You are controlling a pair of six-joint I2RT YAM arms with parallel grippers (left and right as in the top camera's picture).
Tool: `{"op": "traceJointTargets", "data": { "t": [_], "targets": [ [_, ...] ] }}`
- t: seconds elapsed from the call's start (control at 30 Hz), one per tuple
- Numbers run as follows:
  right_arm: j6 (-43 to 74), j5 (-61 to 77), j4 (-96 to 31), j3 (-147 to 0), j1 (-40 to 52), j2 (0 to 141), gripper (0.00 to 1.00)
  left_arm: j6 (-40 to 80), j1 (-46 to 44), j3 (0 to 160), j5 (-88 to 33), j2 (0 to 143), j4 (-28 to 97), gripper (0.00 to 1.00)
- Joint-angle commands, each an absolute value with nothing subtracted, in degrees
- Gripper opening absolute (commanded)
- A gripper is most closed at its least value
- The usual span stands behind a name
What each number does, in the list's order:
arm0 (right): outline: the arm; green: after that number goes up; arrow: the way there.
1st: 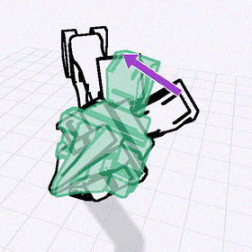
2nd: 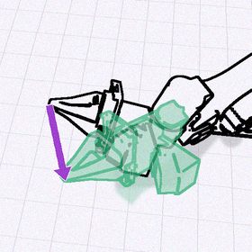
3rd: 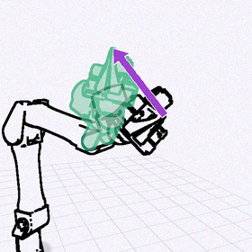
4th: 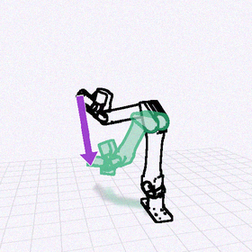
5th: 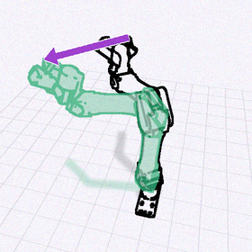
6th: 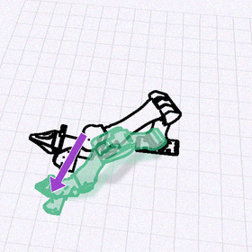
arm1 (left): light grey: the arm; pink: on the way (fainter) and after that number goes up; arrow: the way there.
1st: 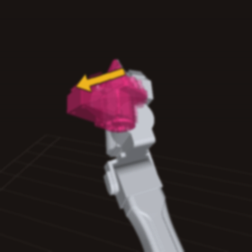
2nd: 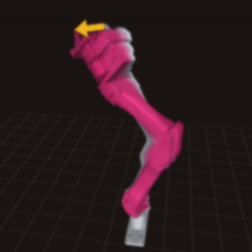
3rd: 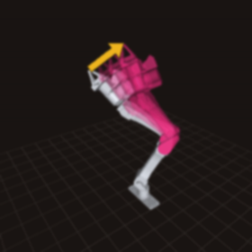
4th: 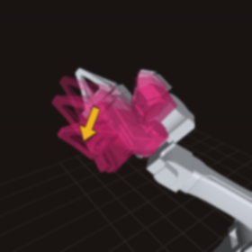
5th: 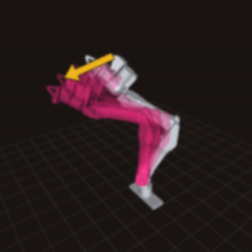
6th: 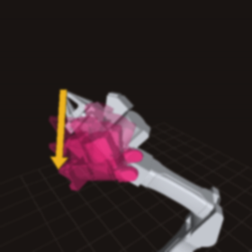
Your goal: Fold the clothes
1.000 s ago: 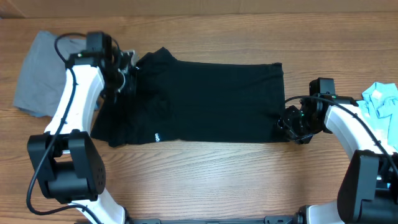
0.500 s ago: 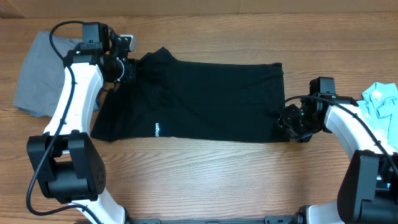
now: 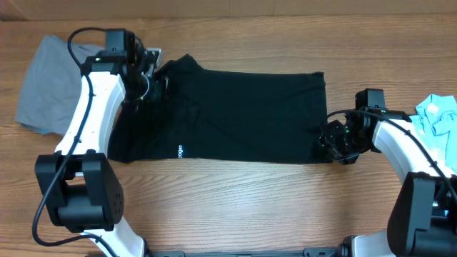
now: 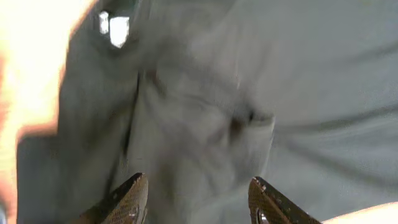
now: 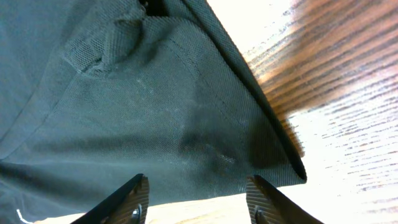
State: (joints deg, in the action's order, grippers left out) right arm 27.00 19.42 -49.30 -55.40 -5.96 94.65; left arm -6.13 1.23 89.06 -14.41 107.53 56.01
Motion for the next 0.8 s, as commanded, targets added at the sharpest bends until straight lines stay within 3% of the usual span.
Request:
{"op": "traceJointTargets", "data": {
  "t": [0.0, 0.23, 0.37, 0.7, 0.77],
  "targets": [
    [26.9, 17.9, -49.6, -56.2, -6.2, 93.4, 0.56, -6.0, 3.7, 90.1, -12.6, 107.5, 62.0, 0.57],
    [26.5, 16.1, -50.9, -56.2, -6.2, 93.4, 0.60, -1.8, 10.3, 84.5, -11.4, 107.5, 67.4, 0.56],
    [26.5, 16.1, -51.7, -56.2, -6.2, 93.4, 0.60, -1.1, 14.3, 77.4, -14.9, 107.5, 62.8, 0.43],
    [26.5, 16.1, -51.7, -56.2, -6.2, 93.4, 0.61, -1.3, 14.9, 66.9, -18.0, 107.5, 50.7, 0.31],
    [26.5, 15.8, -51.7, -56.2, -6.2, 93.4, 0.61, -1.3, 14.9, 66.6, -18.0, 107.5, 50.5, 0.21]
  ]
}}
